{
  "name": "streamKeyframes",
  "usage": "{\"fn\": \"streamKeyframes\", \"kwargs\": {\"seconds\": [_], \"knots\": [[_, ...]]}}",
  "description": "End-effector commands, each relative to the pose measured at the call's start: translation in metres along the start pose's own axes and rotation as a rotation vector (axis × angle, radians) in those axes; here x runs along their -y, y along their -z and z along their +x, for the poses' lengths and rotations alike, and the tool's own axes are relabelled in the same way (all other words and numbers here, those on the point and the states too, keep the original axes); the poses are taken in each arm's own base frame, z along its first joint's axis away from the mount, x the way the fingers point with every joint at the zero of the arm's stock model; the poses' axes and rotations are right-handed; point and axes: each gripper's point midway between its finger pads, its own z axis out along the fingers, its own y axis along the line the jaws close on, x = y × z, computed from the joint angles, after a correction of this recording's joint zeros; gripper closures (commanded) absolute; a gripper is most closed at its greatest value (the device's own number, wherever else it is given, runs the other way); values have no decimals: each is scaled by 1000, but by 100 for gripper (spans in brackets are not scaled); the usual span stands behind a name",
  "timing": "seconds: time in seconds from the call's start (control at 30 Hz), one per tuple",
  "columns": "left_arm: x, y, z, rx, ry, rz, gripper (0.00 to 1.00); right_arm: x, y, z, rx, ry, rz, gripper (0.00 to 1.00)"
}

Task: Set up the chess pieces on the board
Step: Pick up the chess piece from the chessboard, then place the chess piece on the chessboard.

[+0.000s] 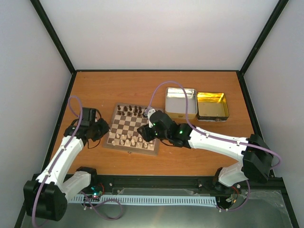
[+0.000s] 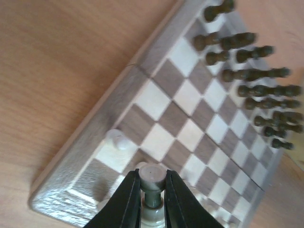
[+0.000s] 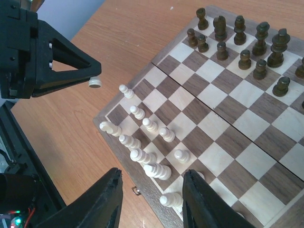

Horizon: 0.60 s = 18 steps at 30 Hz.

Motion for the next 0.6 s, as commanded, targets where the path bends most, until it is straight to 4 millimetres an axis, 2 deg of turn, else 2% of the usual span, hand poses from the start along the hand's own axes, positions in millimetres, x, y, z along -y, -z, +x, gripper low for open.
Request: {"fn": "streamKeyframes", "kwargs": {"seconds": [0.0,0.1,0.23,0.43,0.57], "knots": [[47,24,-10,26,-138,195,99,-25,8,-33,100,17,-78,62],[72,33,-4,-18,-167,315,99,-39,6,-44,144,28,-147,56],[93,41,2,-91,-95,417,99,-50,-4,-50,180,31,-213,52],[113,45,10,-216,42,502,99,-52,-18,-53,238,-31,-254,42],[123,47,17,-288,104,557,99,-53,-27,-55,242,-41,-265,39]]}}
